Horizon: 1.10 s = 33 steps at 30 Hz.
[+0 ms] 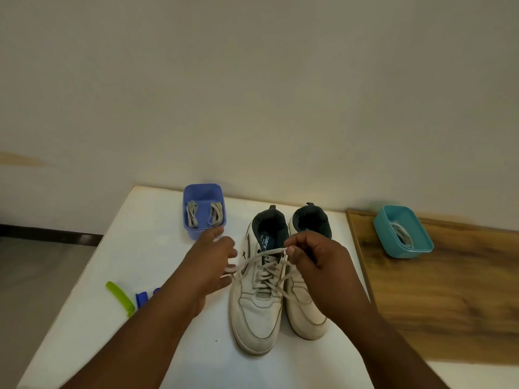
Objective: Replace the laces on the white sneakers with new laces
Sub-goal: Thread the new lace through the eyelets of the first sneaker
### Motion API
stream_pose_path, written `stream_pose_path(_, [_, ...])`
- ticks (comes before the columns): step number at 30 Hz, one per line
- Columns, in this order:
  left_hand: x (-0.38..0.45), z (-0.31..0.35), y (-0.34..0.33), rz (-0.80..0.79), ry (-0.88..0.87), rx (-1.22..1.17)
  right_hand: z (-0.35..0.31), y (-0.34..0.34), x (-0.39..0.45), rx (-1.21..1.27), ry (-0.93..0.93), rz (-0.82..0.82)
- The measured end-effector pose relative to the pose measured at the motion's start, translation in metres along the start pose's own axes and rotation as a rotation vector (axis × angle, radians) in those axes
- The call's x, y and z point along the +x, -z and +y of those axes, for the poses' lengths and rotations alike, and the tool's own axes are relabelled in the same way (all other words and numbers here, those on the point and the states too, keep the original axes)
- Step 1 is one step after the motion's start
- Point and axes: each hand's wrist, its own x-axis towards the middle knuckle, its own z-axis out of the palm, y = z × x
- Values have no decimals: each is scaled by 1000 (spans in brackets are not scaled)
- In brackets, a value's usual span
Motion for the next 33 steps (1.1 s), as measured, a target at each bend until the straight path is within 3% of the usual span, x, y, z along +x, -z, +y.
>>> stream_pose_path(2, [0, -10, 6, 98, -141, 665, 0, 0, 1, -16, 22, 59])
stream_pose_path(3, [-2, -12, 8, 159, -201, 878, 0, 0, 1, -34, 35, 79])
stream_pose_path(6, [-7, -15, 3, 367, -310, 1277, 4, -5, 3, -112, 83, 102])
stream_pose_path(8, [-11, -20, -6, 452, -510, 1396, 6, -11, 3, -116, 109, 80])
stream_pose_path(9, [-12, -22, -11, 424, -653, 1333, 6, -14, 3, -97, 121, 62])
stream_pose_path(11, [-5, -26, -22, 203, -886, 1057, 5, -17, 2, -36, 157, 40])
stream_pose_path(13, [1, -28, -29, -38, -851, 835, 6, -18, 3, 17, 162, 37])
stream_pose_path(14, [4, -28, -29, -80, -811, 781, 8, -18, 4, 31, 138, 38])
stream_pose_path(21, [24, -31, -21, 160, -872, 729, 37, -14, 9, -356, -78, -118])
stream_pose_path(27, [26, -35, -23, 230, -881, 785, 24, 18, 8, -549, -112, 40])
stream_pose_path(33, [31, -39, -28, 281, -872, 809, 24, 20, 0, -881, -173, -54])
